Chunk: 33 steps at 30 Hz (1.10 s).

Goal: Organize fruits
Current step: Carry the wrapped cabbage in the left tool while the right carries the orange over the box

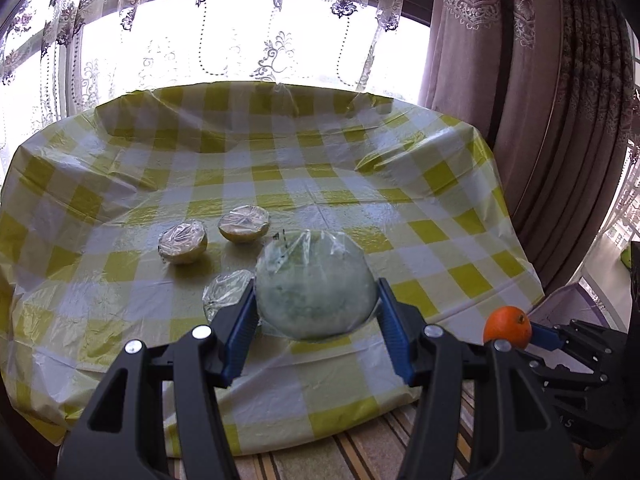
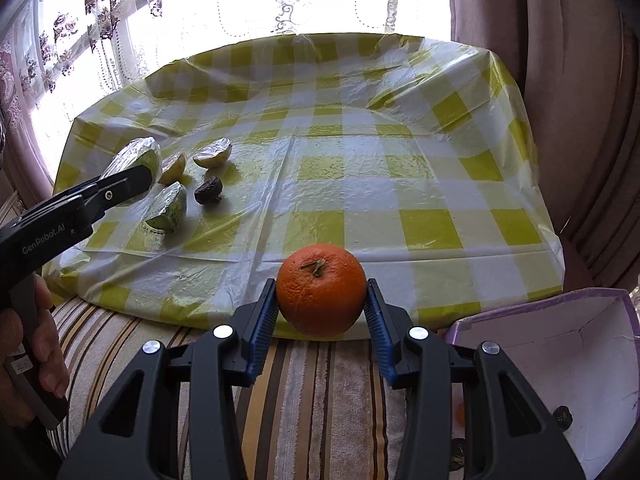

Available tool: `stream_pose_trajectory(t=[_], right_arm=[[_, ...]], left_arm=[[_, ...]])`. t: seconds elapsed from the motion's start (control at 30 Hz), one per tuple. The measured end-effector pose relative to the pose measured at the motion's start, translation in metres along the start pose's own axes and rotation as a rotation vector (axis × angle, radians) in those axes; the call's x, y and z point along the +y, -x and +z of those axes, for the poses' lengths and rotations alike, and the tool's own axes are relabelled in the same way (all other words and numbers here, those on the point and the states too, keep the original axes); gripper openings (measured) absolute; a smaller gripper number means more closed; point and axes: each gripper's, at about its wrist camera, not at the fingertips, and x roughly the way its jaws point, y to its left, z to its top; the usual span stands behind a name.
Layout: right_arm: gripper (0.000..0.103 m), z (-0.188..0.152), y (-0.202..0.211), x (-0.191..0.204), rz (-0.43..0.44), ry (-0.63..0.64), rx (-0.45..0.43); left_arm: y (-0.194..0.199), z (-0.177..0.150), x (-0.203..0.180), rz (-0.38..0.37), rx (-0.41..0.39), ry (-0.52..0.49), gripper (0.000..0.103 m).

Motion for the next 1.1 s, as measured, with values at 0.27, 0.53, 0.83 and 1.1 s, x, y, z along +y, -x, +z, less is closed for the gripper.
stream_pose_trajectory(t=[0.27, 0.53, 0.83, 1.1], right_arm=[[0.042, -0.026, 0.015, -0.039, -0.049, -0.068, 0.010], [0.042, -0.047, 0.032, -0.080, -0.101, -0.144, 0.007], [0.042, -0.071, 0.051, -0.133, -0.188, -0.244, 0.002], [0.042, -0.093, 0.055, -0.170, -0.280, -0.297, 0.032]], left_arm=[[-0.002, -0.010, -0.048, -0.088, 0.035, -0.072, 0.057], [-0.003, -0.020, -0.094, -0.152, 0.057, -0.159, 0.057], [-0.008, -0.033, -0.146, -0.216, 0.089, -0.263, 0.057], [-0.018, -0.046, -0.196, -0.286, 0.121, -0.365, 0.057]])
